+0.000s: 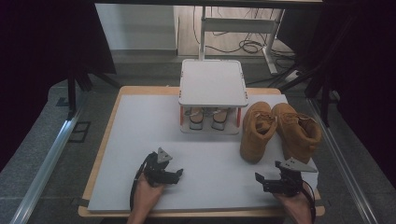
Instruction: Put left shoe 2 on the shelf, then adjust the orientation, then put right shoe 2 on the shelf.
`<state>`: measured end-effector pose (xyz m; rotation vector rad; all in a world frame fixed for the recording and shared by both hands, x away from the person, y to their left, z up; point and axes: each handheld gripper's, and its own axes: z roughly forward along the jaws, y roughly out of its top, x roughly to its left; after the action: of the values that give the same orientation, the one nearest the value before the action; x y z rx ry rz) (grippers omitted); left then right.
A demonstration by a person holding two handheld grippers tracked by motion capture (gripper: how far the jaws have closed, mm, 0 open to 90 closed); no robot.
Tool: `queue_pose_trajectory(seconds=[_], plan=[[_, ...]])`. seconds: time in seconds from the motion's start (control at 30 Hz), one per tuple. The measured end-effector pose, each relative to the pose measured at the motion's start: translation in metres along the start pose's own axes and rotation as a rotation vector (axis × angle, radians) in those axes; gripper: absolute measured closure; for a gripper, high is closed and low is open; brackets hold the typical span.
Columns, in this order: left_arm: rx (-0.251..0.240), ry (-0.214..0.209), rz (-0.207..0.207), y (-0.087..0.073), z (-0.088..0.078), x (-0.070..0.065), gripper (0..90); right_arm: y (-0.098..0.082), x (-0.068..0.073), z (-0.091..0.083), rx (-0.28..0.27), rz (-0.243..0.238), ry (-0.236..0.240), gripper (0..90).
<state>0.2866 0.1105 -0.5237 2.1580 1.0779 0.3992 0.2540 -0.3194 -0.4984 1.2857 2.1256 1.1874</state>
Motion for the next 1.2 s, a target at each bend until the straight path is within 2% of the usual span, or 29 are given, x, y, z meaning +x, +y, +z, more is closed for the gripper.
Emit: queue_pose_trajectory(seconds=[0.1, 0.33, 0.53, 0.7, 1.07, 1.2], plan=[[0.000, 0.000, 0.000, 0.000, 0.000, 0.000, 13.6, 0.003, 0.002, -0.001, -0.009, 0.012, 0.007, 7.7], [0.000, 0.001, 0.001, 0.000, 0.000, 0.000, 13.6, 0.007, 0.006, 0.000, -0.027, 0.005, 0.022, 35.8], [0.000, 0.001, 0.000, 0.000, 0.000, 0.000, 13.6, 0.010, 0.011, 0.003, -0.002, -0.027, 0.025, 44.9], [0.001, 0.001, 0.001, 0.000, 0.000, 0.000, 13.6, 0.013, 0.014, 0.006, 0.008, -0.031, 0.044, 50.8], [0.000, 0.001, 0.001, 0.000, 0.000, 0.000, 13.7, 0.023, 0.022, 0.018, 0.001, -0.073, 0.086, 66.5], [0.000, 0.001, 0.001, 0.000, 0.000, 0.000, 13.6, 0.024, 0.023, 0.023, -0.004, -0.064, 0.091, 76.4]])
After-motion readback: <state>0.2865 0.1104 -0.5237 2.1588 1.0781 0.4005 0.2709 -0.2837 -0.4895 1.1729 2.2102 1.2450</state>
